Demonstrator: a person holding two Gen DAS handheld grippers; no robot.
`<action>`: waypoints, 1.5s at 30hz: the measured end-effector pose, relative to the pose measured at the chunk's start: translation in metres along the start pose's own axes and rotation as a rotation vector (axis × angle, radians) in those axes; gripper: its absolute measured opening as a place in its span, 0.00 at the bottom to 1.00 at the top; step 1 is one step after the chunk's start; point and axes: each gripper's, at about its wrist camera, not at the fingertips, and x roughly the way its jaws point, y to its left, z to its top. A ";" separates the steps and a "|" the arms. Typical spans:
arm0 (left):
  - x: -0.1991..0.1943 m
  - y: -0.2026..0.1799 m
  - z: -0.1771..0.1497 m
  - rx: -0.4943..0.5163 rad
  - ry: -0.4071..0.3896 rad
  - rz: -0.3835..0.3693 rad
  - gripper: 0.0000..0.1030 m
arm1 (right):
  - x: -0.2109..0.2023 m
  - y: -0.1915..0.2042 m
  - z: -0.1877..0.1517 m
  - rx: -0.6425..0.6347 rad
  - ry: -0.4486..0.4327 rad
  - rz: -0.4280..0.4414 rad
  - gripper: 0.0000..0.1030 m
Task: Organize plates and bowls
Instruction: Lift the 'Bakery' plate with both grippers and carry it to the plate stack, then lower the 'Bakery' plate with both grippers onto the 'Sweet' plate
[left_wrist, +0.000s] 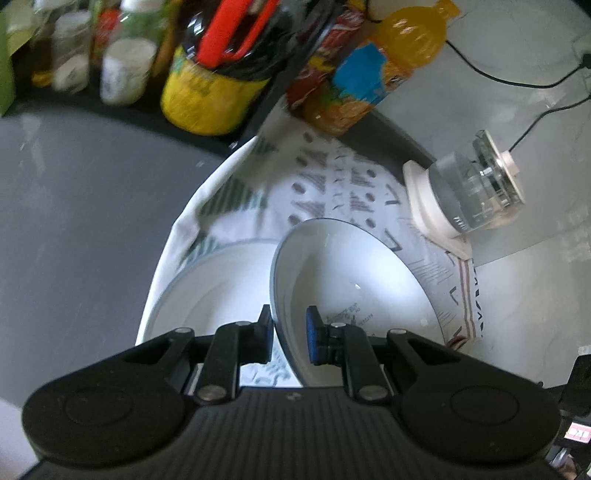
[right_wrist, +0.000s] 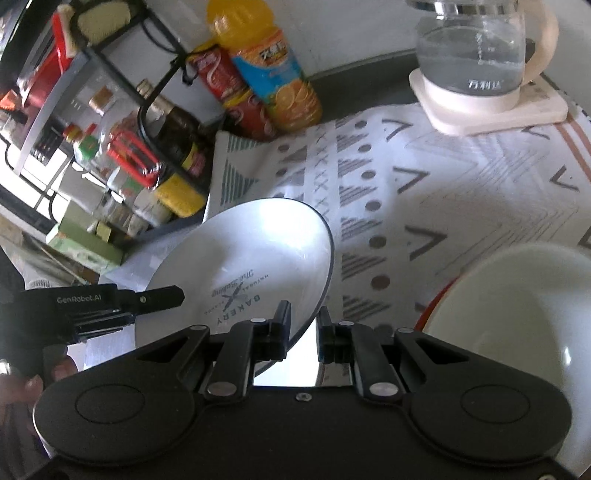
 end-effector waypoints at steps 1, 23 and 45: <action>-0.001 0.002 -0.003 -0.004 -0.002 0.003 0.15 | 0.001 0.001 -0.003 -0.005 0.007 0.000 0.13; 0.014 0.034 -0.045 -0.013 0.065 0.061 0.15 | 0.013 0.017 -0.040 -0.070 0.069 -0.059 0.13; 0.032 0.028 -0.040 0.125 0.050 0.162 0.18 | 0.038 0.024 -0.052 -0.140 0.120 -0.137 0.17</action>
